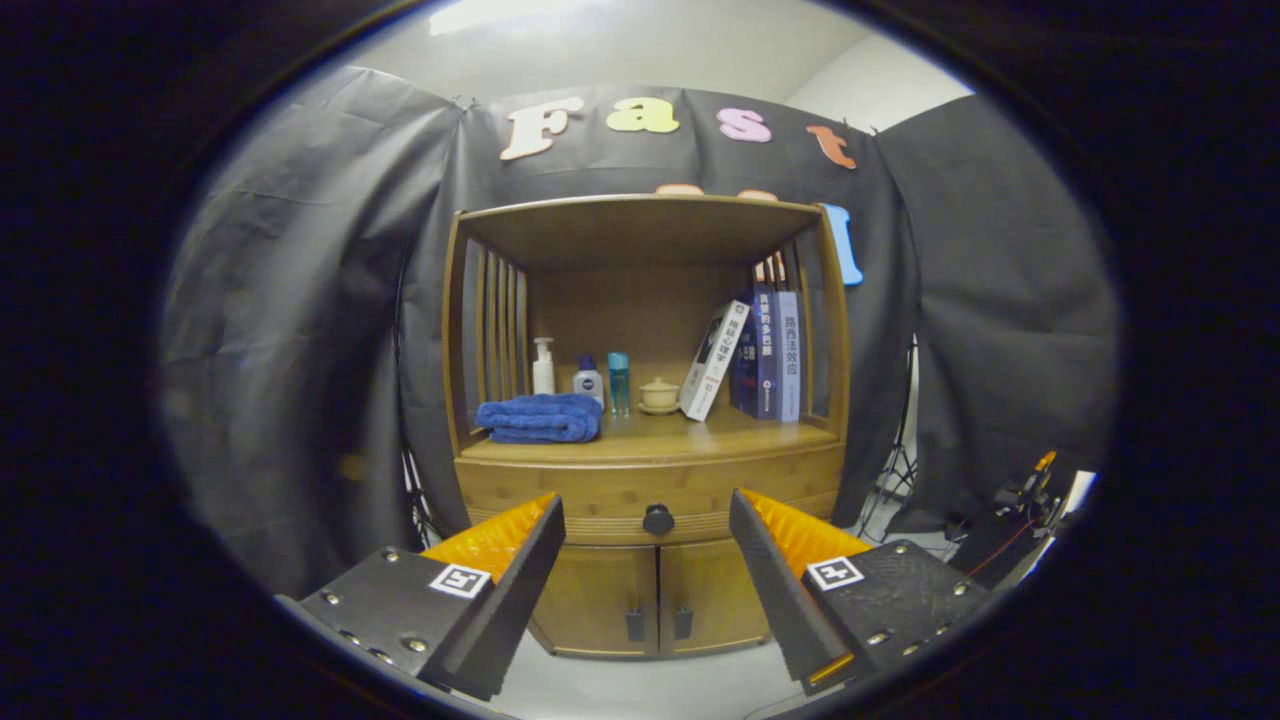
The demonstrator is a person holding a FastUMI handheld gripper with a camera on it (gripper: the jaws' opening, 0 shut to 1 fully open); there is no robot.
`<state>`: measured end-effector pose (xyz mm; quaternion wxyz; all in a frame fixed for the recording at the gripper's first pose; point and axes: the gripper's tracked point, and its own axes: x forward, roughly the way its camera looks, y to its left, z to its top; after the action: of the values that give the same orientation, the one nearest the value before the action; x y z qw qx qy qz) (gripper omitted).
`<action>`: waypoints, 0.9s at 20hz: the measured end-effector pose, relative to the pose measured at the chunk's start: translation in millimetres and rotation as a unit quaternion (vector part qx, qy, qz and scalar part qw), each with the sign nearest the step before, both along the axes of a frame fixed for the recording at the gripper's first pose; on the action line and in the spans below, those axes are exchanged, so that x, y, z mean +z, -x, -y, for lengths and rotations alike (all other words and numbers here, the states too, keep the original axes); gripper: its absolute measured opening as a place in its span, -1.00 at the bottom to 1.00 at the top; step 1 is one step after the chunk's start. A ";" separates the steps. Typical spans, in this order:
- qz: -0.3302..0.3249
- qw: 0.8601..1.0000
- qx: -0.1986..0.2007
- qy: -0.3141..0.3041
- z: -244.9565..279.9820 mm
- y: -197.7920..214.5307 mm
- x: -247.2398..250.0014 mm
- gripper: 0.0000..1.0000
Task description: Pull open the drawer, take out the items inside it, and place them on the countertop above the cabinet.
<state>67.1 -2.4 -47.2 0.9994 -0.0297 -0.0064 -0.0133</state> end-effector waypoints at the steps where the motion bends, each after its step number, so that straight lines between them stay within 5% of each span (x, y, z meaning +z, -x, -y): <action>1: 0.004 1.000 0.003 0.001 -3.5 -8.0 -0.9 0.98; 10: 0.017 0.999 0.030 0.036 -19.0 -89.3 -42.8 0.98; 18: -0.063 0.996 0.035 0.058 -20.1 -142.9 -128.7 1.00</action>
<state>210.0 17.7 -175.9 0.9943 -0.0882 0.0551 0.0238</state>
